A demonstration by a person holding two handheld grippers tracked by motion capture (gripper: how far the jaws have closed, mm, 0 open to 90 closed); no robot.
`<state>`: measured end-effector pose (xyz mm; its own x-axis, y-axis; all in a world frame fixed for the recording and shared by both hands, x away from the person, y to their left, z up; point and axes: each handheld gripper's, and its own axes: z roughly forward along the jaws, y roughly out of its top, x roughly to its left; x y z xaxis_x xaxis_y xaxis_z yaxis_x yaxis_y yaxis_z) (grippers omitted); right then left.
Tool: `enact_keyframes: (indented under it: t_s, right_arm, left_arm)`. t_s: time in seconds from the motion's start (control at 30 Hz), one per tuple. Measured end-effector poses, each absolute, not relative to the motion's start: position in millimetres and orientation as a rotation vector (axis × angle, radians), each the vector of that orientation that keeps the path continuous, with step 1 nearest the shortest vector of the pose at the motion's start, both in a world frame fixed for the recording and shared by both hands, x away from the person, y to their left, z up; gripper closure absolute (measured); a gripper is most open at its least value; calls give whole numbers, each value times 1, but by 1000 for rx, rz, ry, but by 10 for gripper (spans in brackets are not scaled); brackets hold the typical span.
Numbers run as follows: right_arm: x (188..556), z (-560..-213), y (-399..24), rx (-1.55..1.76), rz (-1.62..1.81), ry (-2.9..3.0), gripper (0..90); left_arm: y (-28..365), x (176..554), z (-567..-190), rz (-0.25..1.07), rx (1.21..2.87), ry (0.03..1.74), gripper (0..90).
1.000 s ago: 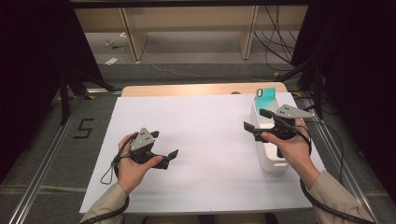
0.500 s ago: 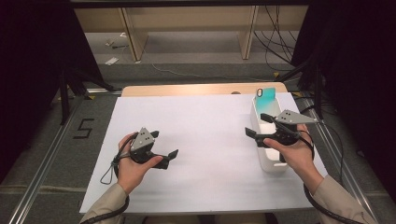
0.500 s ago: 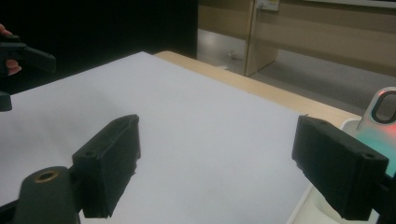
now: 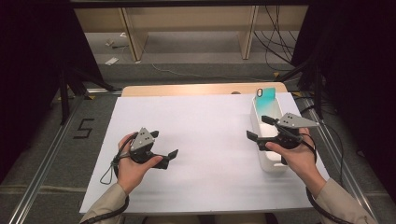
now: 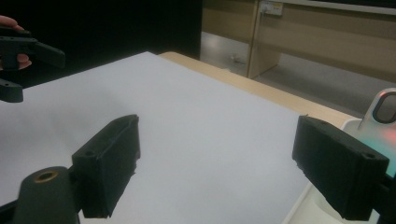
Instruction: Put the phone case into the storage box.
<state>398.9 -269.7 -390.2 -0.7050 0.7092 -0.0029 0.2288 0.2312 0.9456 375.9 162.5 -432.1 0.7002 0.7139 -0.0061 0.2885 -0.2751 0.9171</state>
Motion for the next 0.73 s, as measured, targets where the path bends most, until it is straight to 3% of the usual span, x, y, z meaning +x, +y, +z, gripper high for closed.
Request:
enact_keyframes:
  t_s: [0.73]
  right_arm:
    - [397, -393, -269, 857, 1491, 2076, 150]
  left_arm:
    - [163, 377, -431, 512, 1832, 806, 0]
